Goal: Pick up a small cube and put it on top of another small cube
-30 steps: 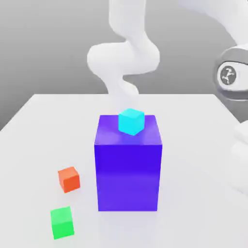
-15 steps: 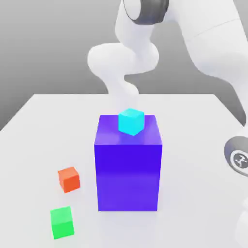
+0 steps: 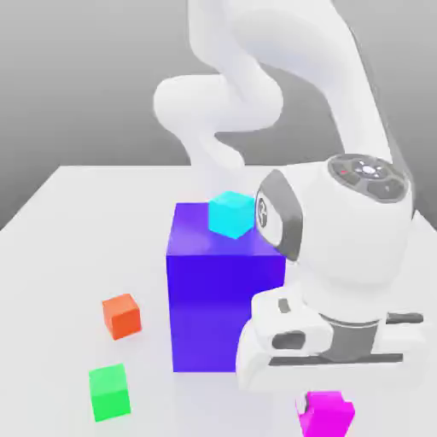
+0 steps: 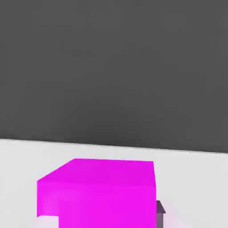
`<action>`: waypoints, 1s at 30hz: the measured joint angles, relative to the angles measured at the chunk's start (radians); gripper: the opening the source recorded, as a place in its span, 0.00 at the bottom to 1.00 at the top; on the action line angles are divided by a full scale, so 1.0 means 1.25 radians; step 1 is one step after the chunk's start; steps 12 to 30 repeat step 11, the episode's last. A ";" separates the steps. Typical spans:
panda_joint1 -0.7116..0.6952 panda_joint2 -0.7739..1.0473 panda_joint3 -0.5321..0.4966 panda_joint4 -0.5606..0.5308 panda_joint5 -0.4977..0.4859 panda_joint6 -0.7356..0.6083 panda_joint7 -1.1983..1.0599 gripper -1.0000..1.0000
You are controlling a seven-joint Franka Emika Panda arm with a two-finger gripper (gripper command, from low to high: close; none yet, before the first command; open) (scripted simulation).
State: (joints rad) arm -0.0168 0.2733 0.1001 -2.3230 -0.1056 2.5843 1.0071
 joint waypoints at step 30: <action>-0.201 -0.015 -0.111 -0.142 0.105 0.137 -0.124 1.00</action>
